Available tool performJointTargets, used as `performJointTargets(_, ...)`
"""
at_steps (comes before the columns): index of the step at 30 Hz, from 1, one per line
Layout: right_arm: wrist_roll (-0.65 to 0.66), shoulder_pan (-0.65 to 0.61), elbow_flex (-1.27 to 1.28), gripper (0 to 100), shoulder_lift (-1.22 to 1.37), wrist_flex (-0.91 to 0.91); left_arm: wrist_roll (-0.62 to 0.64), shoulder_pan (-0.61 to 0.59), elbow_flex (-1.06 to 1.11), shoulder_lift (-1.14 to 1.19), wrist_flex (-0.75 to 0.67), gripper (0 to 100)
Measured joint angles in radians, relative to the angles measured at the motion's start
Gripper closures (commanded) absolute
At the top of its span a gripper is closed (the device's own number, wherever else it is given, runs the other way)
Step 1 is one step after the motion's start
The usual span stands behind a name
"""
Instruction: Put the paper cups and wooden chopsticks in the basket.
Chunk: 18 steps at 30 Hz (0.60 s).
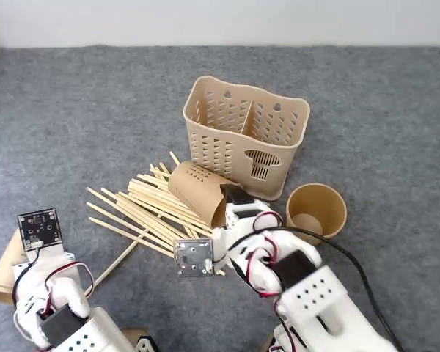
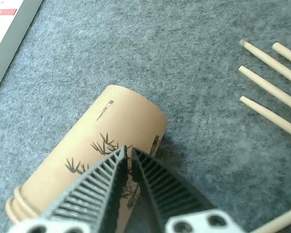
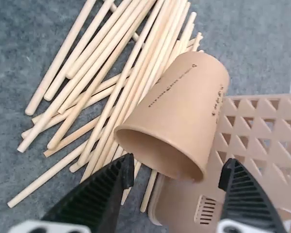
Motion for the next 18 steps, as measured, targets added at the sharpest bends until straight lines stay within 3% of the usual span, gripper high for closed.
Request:
performJointTargets(9, 0.115, 0.058, 0.000, 72.7, 0.233, -0.241, 0.000, 0.000, 0.000, 0.000, 0.000, 98)
performJointTargets(15, 0.117, 0.063, 0.000, 97.8, 0.344, -0.442, 0.000, 0.000, 0.000, 0.000, 0.000, 98)
performJointTargets(18, 0.117, 0.066, -0.003, 97.6, 0.356, -0.508, 0.000, 0.000, 0.000, 0.000, 0.000, 98)
